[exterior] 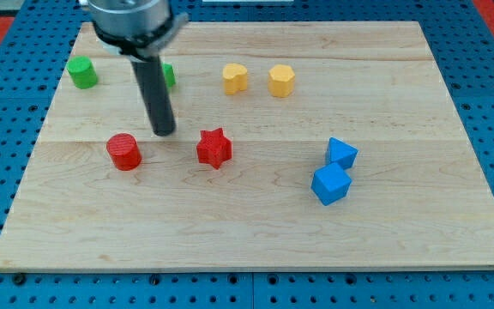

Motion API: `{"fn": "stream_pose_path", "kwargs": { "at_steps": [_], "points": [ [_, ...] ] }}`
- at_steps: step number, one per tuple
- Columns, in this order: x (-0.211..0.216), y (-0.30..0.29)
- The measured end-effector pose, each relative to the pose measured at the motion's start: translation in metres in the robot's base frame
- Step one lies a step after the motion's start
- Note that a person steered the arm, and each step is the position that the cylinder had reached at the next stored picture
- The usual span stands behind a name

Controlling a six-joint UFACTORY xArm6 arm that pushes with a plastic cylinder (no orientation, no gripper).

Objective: Nudge the red star down a bit

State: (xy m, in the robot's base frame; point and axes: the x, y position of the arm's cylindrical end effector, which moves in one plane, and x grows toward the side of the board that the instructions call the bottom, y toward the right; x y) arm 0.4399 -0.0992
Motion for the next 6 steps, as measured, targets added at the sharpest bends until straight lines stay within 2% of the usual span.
{"fn": "stream_pose_path", "kwargs": {
  "at_steps": [1,2,3,4,5,6],
  "points": [
    [0.03,0.029],
    [0.026,0.049],
    [-0.013,0.022],
    [-0.014,0.067],
    [0.004,0.084],
    [0.001,0.078]
  ]
}}
